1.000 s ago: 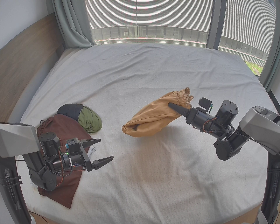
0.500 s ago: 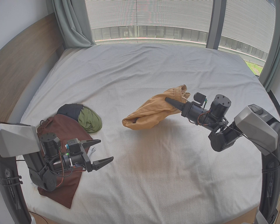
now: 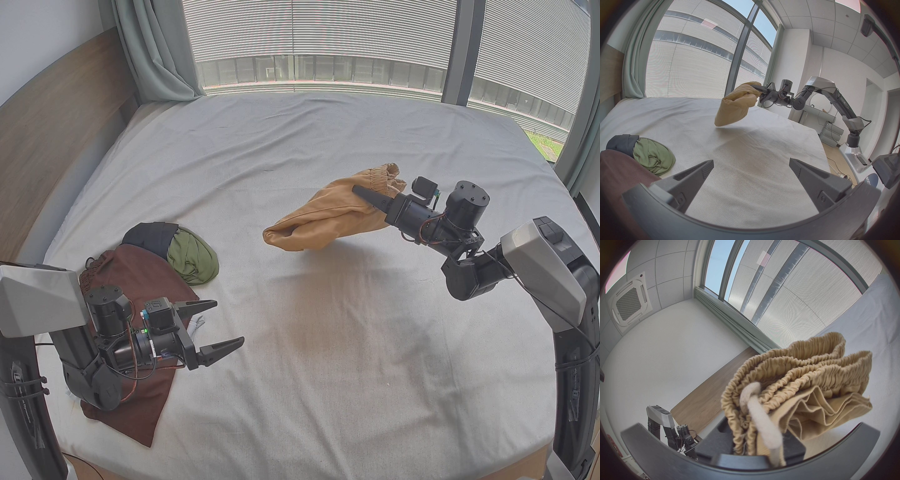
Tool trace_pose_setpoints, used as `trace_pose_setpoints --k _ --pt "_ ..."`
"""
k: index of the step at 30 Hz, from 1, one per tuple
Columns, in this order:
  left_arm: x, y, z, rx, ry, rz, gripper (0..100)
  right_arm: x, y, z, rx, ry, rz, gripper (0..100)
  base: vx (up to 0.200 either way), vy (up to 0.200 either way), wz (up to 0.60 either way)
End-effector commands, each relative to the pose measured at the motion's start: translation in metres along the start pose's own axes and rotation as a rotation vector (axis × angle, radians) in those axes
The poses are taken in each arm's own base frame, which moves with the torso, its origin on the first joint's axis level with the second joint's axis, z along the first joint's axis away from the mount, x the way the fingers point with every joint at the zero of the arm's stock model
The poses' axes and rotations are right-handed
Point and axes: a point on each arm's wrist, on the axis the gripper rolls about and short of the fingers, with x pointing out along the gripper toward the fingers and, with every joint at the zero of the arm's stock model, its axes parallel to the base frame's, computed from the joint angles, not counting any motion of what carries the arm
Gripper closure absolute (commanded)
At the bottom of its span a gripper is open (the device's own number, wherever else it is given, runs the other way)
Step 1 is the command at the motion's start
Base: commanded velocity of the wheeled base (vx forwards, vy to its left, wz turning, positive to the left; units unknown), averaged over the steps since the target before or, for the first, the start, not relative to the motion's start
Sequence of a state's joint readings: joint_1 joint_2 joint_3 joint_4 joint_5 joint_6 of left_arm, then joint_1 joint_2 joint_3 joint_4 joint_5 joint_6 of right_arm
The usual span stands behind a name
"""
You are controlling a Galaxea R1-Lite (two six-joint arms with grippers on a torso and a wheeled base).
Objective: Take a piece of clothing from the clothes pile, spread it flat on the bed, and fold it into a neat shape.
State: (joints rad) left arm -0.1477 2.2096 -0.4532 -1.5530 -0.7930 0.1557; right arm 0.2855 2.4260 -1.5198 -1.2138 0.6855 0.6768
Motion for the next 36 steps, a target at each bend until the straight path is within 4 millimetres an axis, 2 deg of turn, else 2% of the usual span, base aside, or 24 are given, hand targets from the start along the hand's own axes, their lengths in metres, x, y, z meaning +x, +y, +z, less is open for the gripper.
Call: trace_pose_setpoints --k 1,3,6,9,14,19,20,23,32,36 --pt "0.001 -0.002 -0.002 -0.008 0.005 -0.005 0 0.006 -0.011 0.006 -0.01 -0.013 -0.008 100 0.0 0.0 0.0" --pt "0.002 -0.001 -0.005 -0.014 0.012 -0.008 0 0.008 -0.016 0.009 -0.013 -0.022 -0.011 100 0.0 0.0 0.0" --pt "0.001 -0.001 -0.006 -0.016 0.014 -0.008 0 0.008 -0.025 0.003 0.001 -0.012 -0.025 100 0.0 0.0 0.0" --pt "0.002 -0.001 -0.006 -0.015 0.014 -0.008 0 0.002 -0.039 -0.019 0.044 0.028 -0.061 100 0.0 0.0 0.0" --pt "0.001 0.0 -0.006 -0.015 0.014 -0.005 0 -0.016 -0.046 -0.051 0.127 0.11 -0.129 100 0.0 0.0 0.0" --pt "0.001 -0.001 -0.006 -0.015 0.014 -0.006 0 -0.03 -0.048 -0.07 0.156 0.151 -0.164 100 0.0 0.0 0.0" --pt "0.001 -0.001 -0.006 -0.014 0.013 -0.005 0 -0.041 -0.048 -0.077 0.165 0.161 -0.181 100 0.0 0.0 0.0" --pt "0.001 -0.001 -0.005 -0.014 0.013 -0.006 0 -0.053 -0.047 -0.089 0.183 0.177 -0.195 100 0.0 0.0 0.0" --pt "0.0 -0.003 -0.006 -0.015 0.016 -0.008 0 -0.07 -0.044 -0.114 0.203 0.2 -0.205 100 0.0 0.0 0.0" --pt "0.001 -0.002 -0.007 -0.017 0.017 -0.007 0 -0.075 -0.05 -0.128 0.22 0.216 -0.22 100 0.0 0.0 0.0"
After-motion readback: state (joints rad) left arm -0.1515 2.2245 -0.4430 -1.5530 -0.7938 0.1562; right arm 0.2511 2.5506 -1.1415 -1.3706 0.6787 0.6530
